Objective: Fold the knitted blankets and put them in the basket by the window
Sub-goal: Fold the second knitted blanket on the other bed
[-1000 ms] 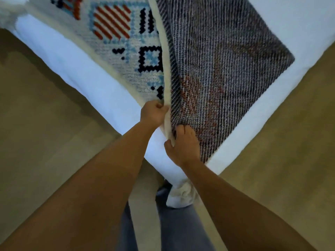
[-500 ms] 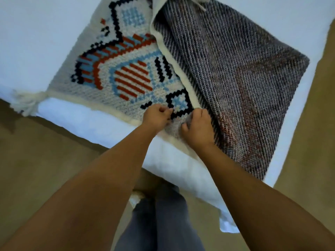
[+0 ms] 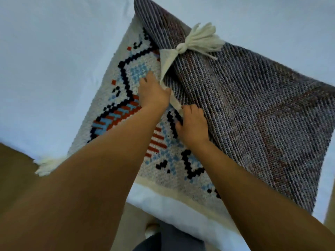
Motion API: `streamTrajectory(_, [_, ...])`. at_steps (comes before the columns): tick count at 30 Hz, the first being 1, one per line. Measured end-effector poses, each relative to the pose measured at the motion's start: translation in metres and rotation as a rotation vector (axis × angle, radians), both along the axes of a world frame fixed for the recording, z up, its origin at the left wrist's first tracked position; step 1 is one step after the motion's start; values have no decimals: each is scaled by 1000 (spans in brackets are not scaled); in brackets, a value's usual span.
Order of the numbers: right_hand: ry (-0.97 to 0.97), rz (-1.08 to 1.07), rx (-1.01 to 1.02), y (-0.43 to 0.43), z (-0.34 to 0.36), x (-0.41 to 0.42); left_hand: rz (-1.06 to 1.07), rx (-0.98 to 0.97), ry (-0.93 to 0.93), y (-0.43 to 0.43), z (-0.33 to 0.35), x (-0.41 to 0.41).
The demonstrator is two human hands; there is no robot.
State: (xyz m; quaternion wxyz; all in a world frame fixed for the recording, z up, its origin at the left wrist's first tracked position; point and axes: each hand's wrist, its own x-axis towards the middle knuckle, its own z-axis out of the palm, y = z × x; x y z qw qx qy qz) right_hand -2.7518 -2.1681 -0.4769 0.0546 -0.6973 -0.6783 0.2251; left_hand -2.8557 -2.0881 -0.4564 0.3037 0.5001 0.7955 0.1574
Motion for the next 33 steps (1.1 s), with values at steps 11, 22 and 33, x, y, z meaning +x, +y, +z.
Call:
streamTrajectory(11, [-65, -15, -14, 29, -15, -15, 13, -4, -60, 25, -16, -22])
streamTrajectory(22, [-61, 140, -109, -82, 1, -111, 283, -185, -267, -125, -18, -152])
streamTrajectory(33, [-130, 238, -197, -151, -4, -193, 334, -265, -287, -212, -35, -250])
